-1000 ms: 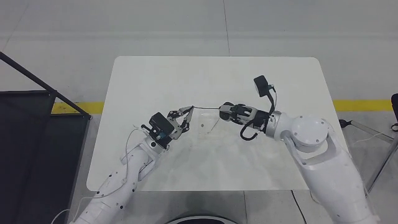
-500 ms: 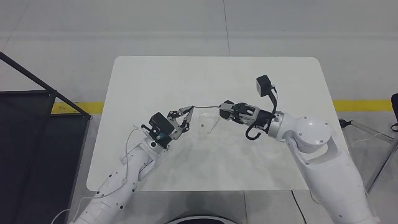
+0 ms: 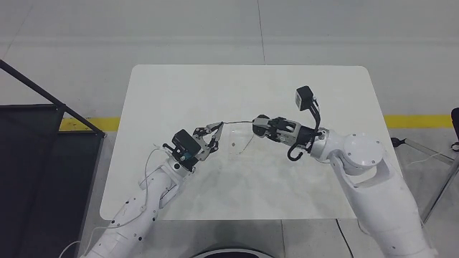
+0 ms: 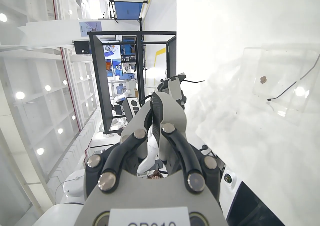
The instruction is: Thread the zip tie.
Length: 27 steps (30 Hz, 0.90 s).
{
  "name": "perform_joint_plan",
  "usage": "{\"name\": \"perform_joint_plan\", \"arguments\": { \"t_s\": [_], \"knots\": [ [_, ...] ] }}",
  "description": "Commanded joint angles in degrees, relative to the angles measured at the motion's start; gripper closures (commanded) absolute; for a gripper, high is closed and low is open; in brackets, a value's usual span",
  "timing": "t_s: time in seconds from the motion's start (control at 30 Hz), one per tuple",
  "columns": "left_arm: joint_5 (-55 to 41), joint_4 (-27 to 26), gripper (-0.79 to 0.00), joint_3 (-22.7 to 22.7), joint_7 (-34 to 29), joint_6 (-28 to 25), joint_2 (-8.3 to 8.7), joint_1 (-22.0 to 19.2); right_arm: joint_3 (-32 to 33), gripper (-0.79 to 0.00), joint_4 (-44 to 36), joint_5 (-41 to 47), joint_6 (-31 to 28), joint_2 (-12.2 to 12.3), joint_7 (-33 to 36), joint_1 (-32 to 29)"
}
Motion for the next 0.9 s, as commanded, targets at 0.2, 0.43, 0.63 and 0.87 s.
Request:
{"name": "perform_joint_plan", "arguments": {
  "t_s": [0.2,0.43,0.63,0.87],
  "knots": [
    [0.0,0.0,0.0,0.0,0.0,0.0,0.0,0.0,-0.36,0.0,0.34,-0.15,0.23,0.02,0.56,0.29],
    [0.0,0.0,0.0,0.0,0.0,0.0,0.0,0.0,-2.2,0.0,0.73,-2.94,3.61,-0.03,0.87,2.02],
    [0.0,0.0,0.0,0.0,0.0,0.0,0.0,0.0,-3.32,0.0,0.9,-4.27,5.45,-0.15,0.17,2.95],
    [0.0,0.0,0.0,0.0,0.0,0.0,0.0,0.0,-3.5,0.0,0.55,-5.6,7.7,-0.09,-0.89,3.18]
  ]
}}
